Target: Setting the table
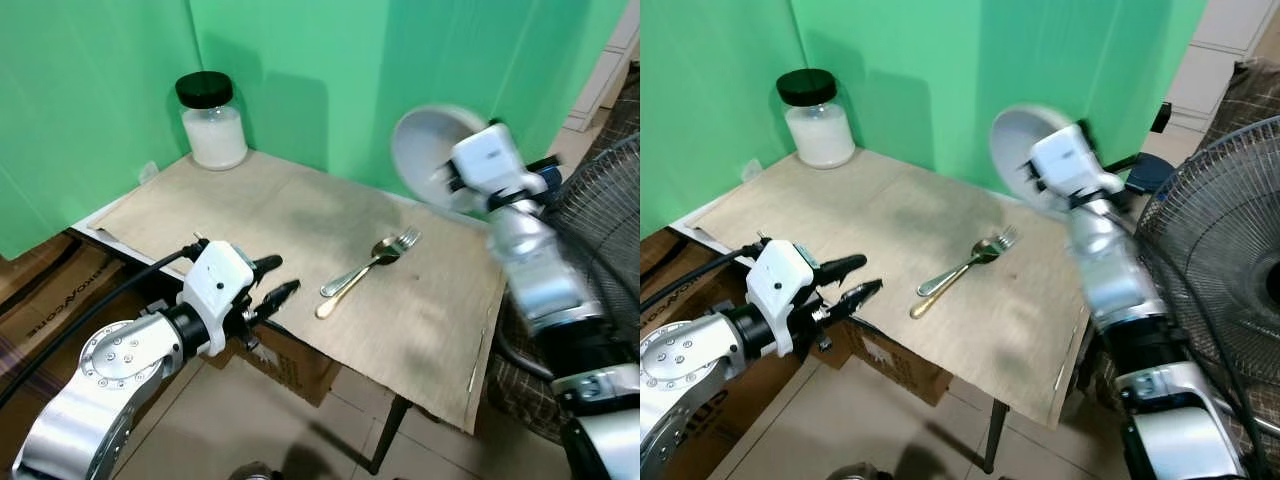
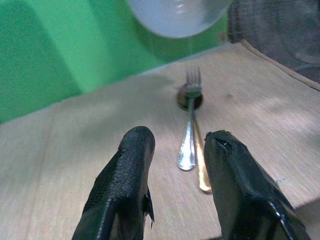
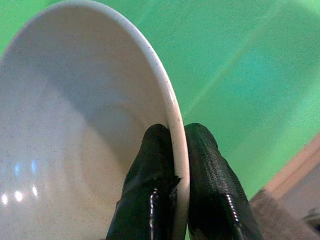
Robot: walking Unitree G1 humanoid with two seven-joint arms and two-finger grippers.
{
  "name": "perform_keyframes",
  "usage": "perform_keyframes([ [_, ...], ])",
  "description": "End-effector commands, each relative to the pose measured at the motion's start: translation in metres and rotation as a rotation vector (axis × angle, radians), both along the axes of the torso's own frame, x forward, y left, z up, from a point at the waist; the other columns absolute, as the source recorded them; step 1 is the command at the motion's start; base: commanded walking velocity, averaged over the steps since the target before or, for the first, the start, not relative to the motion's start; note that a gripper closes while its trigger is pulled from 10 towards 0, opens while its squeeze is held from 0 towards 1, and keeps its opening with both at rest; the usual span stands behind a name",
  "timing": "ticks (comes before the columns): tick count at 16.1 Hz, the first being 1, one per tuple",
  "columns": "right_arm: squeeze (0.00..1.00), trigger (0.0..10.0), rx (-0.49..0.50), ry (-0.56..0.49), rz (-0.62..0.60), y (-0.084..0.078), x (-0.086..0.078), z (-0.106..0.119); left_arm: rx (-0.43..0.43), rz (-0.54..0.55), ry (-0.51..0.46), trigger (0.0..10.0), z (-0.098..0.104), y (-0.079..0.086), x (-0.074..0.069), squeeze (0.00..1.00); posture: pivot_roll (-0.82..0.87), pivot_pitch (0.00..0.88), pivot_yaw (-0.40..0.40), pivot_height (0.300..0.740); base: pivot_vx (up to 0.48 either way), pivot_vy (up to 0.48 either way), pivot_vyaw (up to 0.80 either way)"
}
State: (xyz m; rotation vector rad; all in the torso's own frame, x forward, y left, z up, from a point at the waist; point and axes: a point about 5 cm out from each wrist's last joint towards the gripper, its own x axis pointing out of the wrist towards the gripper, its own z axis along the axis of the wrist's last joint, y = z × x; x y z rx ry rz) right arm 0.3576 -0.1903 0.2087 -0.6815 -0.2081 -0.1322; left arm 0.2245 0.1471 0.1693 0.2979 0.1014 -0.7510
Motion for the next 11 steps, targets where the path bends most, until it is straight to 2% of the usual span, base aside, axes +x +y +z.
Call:
perform_keyframes([
  [1,0.00,0.0,0.077,-0.060,0.031,-0.001,-0.004,0.020,0.000,0.023,-0.029,10.0,0.002,0.000,0.003,0.00,0.05,0.000,0.037,0.740,0.000,0.000,0.00],
  [3,0.00,0.0,0.291,-0.026,0.072,-0.007,-0.020,0.023,-0.040,0.073,-0.061,10.0,0.004,-0.002,0.008,0.00,0.03,0.000,0.040,0.740,0.000,0.000,0.00],
  [5,0.00,0.0,0.421,0.010,0.102,-0.009,-0.035,0.022,-0.088,0.121,-0.080,10.0,0.005,-0.004,0.011,0.00,0.02,0.000,0.042,0.740,0.000,0.000,0.00],
  [6,0.00,1.6,0.500,0.036,0.133,-0.007,-0.056,0.019,-0.138,0.206,-0.133,10.0,0.009,-0.006,0.016,0.00,0.00,0.000,0.044,0.740,0.000,0.000,0.00],
  [7,0.00,10.0,0.497,0.071,0.142,-0.005,-0.068,0.014,-0.185,0.293,-0.153,10.0,0.012,-0.005,0.018,0.00,0.00,0.000,0.038,0.740,0.000,0.000,0.00],
  [9,0.00,10.0,0.474,0.127,0.162,0.001,-0.087,0.005,-0.224,0.387,-0.174,10.0,0.015,-0.004,0.018,0.00,-0.01,0.000,0.032,0.740,0.000,0.000,0.00],
  [11,0.00,10.0,0.388,0.179,0.156,0.007,-0.104,-0.006,-0.243,0.450,-0.164,10.0,0.010,-0.004,0.012,0.00,-0.01,0.000,0.035,0.740,0.000,0.000,-0.80],
])
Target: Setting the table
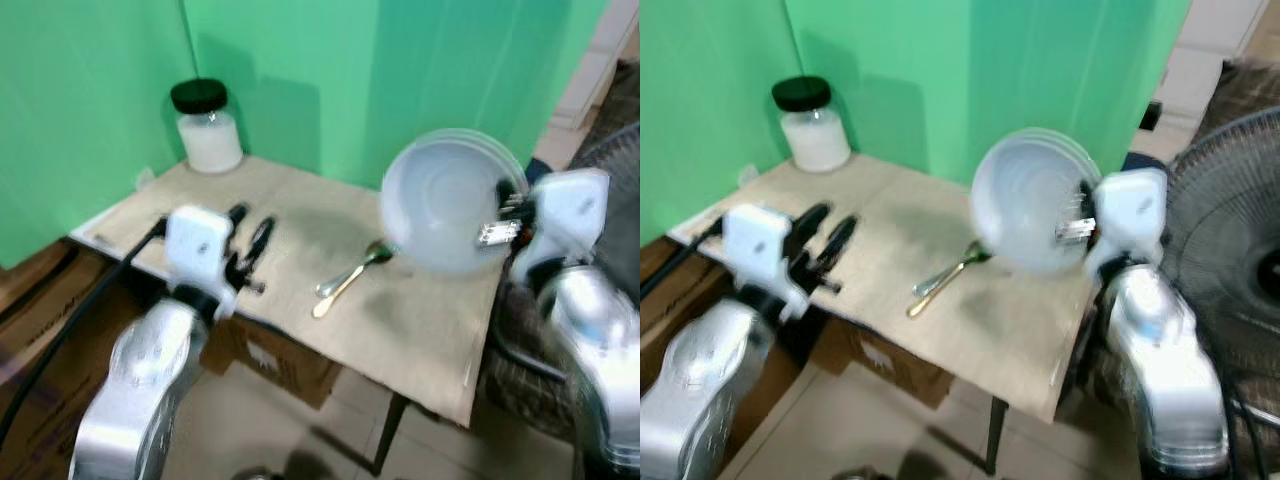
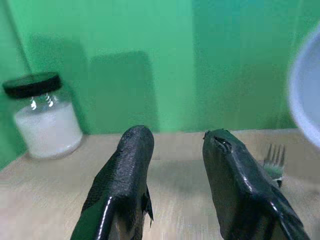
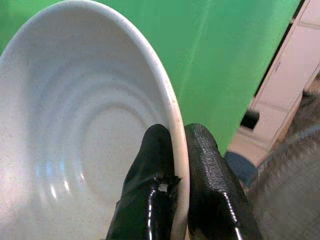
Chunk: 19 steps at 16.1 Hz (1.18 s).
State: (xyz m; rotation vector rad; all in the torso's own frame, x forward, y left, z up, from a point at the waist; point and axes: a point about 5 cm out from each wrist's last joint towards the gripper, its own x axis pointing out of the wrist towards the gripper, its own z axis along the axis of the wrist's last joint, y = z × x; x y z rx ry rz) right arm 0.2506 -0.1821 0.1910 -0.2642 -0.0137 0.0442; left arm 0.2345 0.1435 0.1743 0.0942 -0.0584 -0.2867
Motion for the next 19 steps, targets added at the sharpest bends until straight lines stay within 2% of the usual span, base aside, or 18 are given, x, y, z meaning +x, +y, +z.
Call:
perform_keyframes([
  [1,0.00,10.0,-0.008,-0.039,-0.012,0.003,-0.004,0.010,0.021,0.013,-0.013,10.0,0.001,-0.003,0.000,0.00,-0.03,0.000,0.047,0.740,0.000,0.000,-0.80],
  [3,0.00,10.0,0.057,-0.073,-0.036,0.007,-0.007,0.015,0.041,-0.012,-0.010,10.0,-0.004,-0.011,0.003,0.00,-0.04,0.000,0.050,0.740,0.000,0.000,-0.80],
  [5,0.00,10.0,0.080,-0.066,-0.046,0.010,-0.009,0.015,0.030,0.002,-0.009,10.0,-0.004,-0.013,0.004,0.00,-0.04,0.000,0.049,0.740,0.000,0.000,-0.80],
  [9,0.00,10.0,0.069,-0.029,-0.006,0.019,-0.004,0.011,0.007,0.076,0.005,10.0,-0.004,-0.005,0.002,0.00,0.01,0.000,-0.015,0.740,0.000,0.000,-0.80],
  [10,0.00,10.0,0.073,-0.020,0.019,0.021,0.004,0.011,0.005,0.120,-0.034,10.0,0.001,-0.003,0.000,0.00,0.04,0.000,-0.051,0.740,0.000,0.000,-0.80],
  [11,0.00,10.0,0.071,-0.013,0.058,0.028,0.011,0.012,-0.006,0.212,-0.089,10.0,0.004,0.004,-0.003,0.00,0.04,0.000,-0.060,0.740,0.000,0.000,-0.80],
  [12,0.00,10.0,0.067,-0.014,0.060,0.028,0.010,0.012,-0.023,0.219,-0.090,10.0,0.005,0.005,-0.003,0.00,0.03,0.000,-0.059,0.740,0.000,0.000,-0.80],
  [14,0.00,10.0,0.040,-0.052,0.021,0.028,0.007,0.016,0.015,0.286,-0.115,10.0,0.007,0.008,0.000,0.00,0.02,0.000,-0.040,0.740,0.000,0.000,-0.80],
  [16,0.00,10.0,0.100,-0.106,-0.051,0.023,0.001,0.021,0.007,0.287,-0.122,10.0,0.007,0.006,0.003,0.00,-0.01,0.000,-0.010,0.740,0.000,0.000,-0.80],
  [18,0.00,10.0,0.175,-0.103,-0.053,0.021,-0.002,0.022,0.005,0.263,-0.131,10.0,0.008,-0.002,0.008,0.00,-0.02,0.000,0.015,0.740,0.000,0.000,-0.80],
  [19,0.00,10.0,0.178,-0.099,-0.072,0.019,-0.003,0.021,-0.002,0.238,-0.129,10.0,0.008,-0.006,0.009,0.00,-0.02,0.000,0.017,0.740,0.000,0.000,-0.80],
])
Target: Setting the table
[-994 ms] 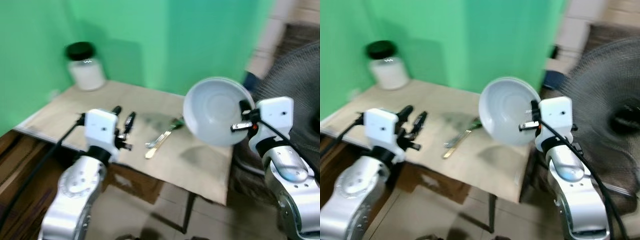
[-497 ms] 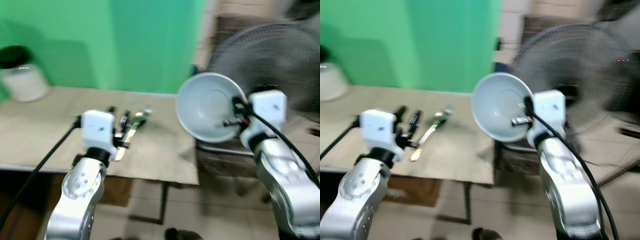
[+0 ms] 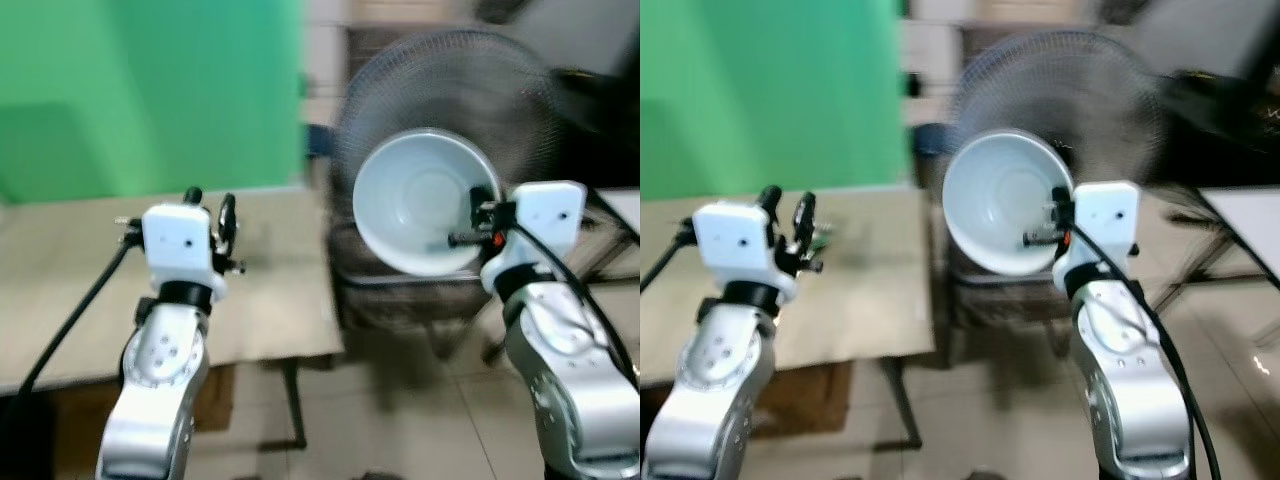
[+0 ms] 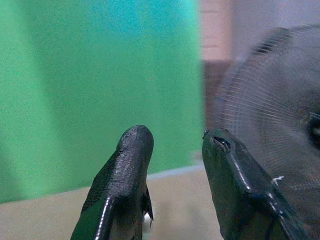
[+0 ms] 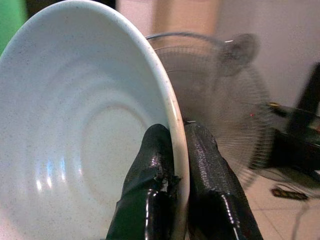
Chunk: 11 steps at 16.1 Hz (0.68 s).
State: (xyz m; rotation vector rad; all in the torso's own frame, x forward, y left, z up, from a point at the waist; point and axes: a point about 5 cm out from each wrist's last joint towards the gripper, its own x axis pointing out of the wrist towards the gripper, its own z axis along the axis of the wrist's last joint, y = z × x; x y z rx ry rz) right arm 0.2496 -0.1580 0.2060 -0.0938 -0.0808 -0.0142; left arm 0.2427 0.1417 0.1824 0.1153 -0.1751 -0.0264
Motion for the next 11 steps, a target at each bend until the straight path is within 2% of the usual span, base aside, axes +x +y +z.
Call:
perform_keyframes([
  [1,0.00,10.0,0.025,-0.014,-0.034,-0.006,-0.003,0.004,-0.028,-0.045,-0.003,10.0,0.002,-0.006,0.000,0.00,-0.01,0.000,0.020,0.740,0.000,0.000,-0.80],
  [2,0.00,10.0,0.035,-0.011,-0.037,-0.006,-0.003,0.003,-0.039,-0.034,-0.013,10.0,0.004,-0.005,0.000,0.00,-0.02,0.000,0.020,0.740,0.000,0.000,-0.80],
  [3,0.00,10.0,0.067,-0.003,-0.042,-0.006,-0.003,0.001,-0.141,-0.100,-0.039,10.0,0.009,-0.010,0.000,0.00,-0.01,0.000,0.019,0.740,0.000,0.000,-0.80],
  [4,0.00,10.0,0.074,0.005,-0.043,-0.006,-0.004,-0.001,-0.169,-0.094,-0.046,10.0,0.010,-0.009,0.000,0.00,-0.01,0.000,0.017,0.740,0.000,0.000,-0.80],
  [7,0.00,10.0,0.053,0.002,-0.061,-0.007,-0.004,-0.002,-0.117,-0.094,-0.036,10.0,0.008,-0.008,0.005,0.00,-0.03,0.000,0.031,0.740,0.000,0.000,-0.80],
  [8,0.00,10.0,0.050,-0.006,-0.072,-0.009,-0.004,-0.001,-0.058,-0.062,-0.024,10.0,0.005,-0.007,0.009,0.00,-0.04,0.000,0.039,0.740,0.000,0.000,-0.80],
  [9,0.00,10.0,0.050,-0.008,-0.073,-0.009,-0.004,0.000,-0.047,-0.062,-0.024,10.0,0.004,-0.007,0.010,0.00,-0.04,0.000,0.039,0.740,0.000,0.000,-0.80],
  [10,0.00,10.0,0.053,-0.013,-0.123,-0.014,-0.004,0.000,-0.056,-0.102,0.038,10.0,-0.001,-0.009,0.010,0.00,-0.05,0.000,0.047,0.740,0.000,0.000,-0.80],
  [11,0.00,10.0,0.044,-0.031,-0.174,-0.019,-0.003,0.000,-0.049,-0.075,0.074,10.0,-0.005,-0.006,0.010,0.00,-0.05,0.000,0.050,0.740,0.000,0.000,-0.80],
])
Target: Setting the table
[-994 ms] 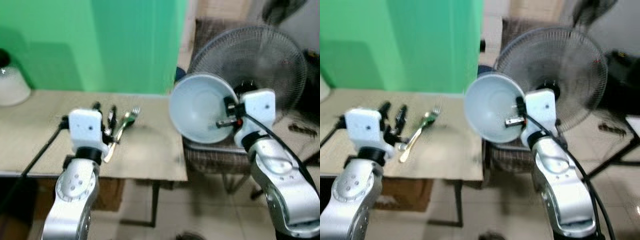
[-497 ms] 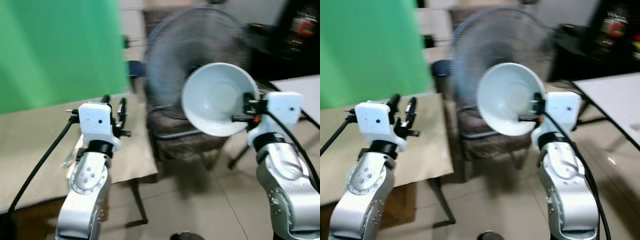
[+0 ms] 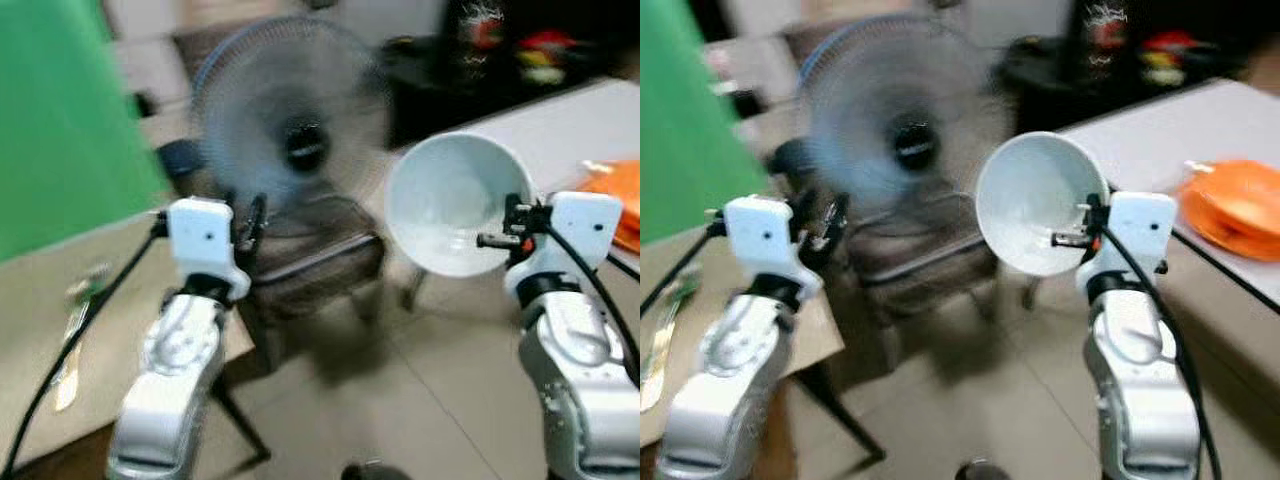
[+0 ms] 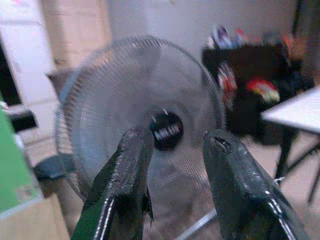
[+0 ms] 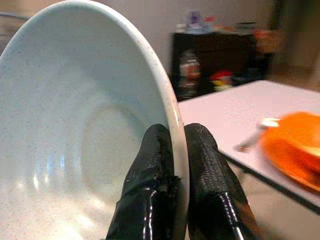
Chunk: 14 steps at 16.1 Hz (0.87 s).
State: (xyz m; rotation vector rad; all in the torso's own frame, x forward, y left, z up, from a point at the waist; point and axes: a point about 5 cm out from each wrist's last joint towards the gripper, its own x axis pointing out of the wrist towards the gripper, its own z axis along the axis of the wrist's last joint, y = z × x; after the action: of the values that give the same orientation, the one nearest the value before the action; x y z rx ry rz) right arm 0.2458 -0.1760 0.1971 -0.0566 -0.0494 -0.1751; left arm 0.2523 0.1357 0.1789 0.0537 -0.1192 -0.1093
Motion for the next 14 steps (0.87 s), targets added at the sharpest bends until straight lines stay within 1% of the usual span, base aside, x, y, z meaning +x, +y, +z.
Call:
perform_keyframes([
  [1,0.00,10.0,-0.016,-0.027,-0.036,-0.004,0.001,0.007,-0.014,-0.005,0.028,10.0,-0.001,0.001,0.001,0.00,-0.05,0.000,0.051,0.740,0.000,0.000,-0.80],
  [2,0.00,10.0,-0.007,0.003,-0.022,-0.004,0.000,0.005,-0.009,-0.020,0.021,10.0,-0.001,0.002,0.002,0.00,-0.06,0.000,0.055,0.740,0.000,0.000,-0.80],
  [3,0.00,10.0,-0.003,0.010,0.004,-0.004,-0.001,0.004,0.009,-0.007,0.018,10.0,-0.002,0.004,0.003,0.00,-0.06,0.000,0.060,0.740,0.000,0.000,-0.80],
  [5,0.00,10.0,-0.036,0.052,0.033,-0.006,-0.002,-0.003,0.001,-0.011,0.041,10.0,-0.004,0.005,0.003,0.00,-0.05,0.000,0.056,0.740,0.000,0.000,-0.80],
  [6,0.00,10.0,-0.029,0.073,0.036,-0.006,-0.002,-0.008,0.039,-0.020,0.086,10.0,-0.011,0.006,0.002,0.00,-0.05,0.000,0.050,0.740,0.000,0.000,-0.80],
  [7,0.00,10.0,-0.025,0.093,0.044,-0.004,0.000,-0.010,0.065,0.000,0.132,10.0,-0.017,0.009,0.000,0.00,-0.03,0.000,0.034,0.740,0.000,0.000,-0.80],
  [9,0.00,10.0,-0.017,0.129,0.047,-0.003,0.003,-0.016,0.066,0.032,0.150,10.0,-0.020,0.013,-0.003,0.00,-0.01,0.000,0.017,0.740,0.000,0.000,-0.80],
  [10,0.00,10.0,-0.016,0.144,0.054,-0.001,0.004,-0.019,0.085,0.046,0.207,10.0,-0.027,0.016,-0.005,0.00,-0.03,0.000,0.032,0.740,0.000,0.000,-0.80],
  [11,0.00,10.0,-0.032,0.143,0.063,0.002,0.003,-0.019,0.083,0.037,0.226,10.0,-0.031,0.016,-0.003,0.00,-0.05,0.000,0.048,0.740,0.000,0.000,-0.80],
  [12,0.00,10.0,-0.038,0.141,0.064,0.002,0.003,-0.018,0.078,0.032,0.221,10.0,-0.031,0.016,-0.002,0.00,-0.05,0.000,0.048,0.740,0.000,0.000,-0.80],
  [14,0.00,10.0,-0.065,0.154,0.015,-0.003,-0.004,-0.019,0.092,0.034,0.170,10.0,-0.026,0.013,0.005,0.00,-0.08,0.000,0.078,0.740,0.000,0.000,-0.80],
])
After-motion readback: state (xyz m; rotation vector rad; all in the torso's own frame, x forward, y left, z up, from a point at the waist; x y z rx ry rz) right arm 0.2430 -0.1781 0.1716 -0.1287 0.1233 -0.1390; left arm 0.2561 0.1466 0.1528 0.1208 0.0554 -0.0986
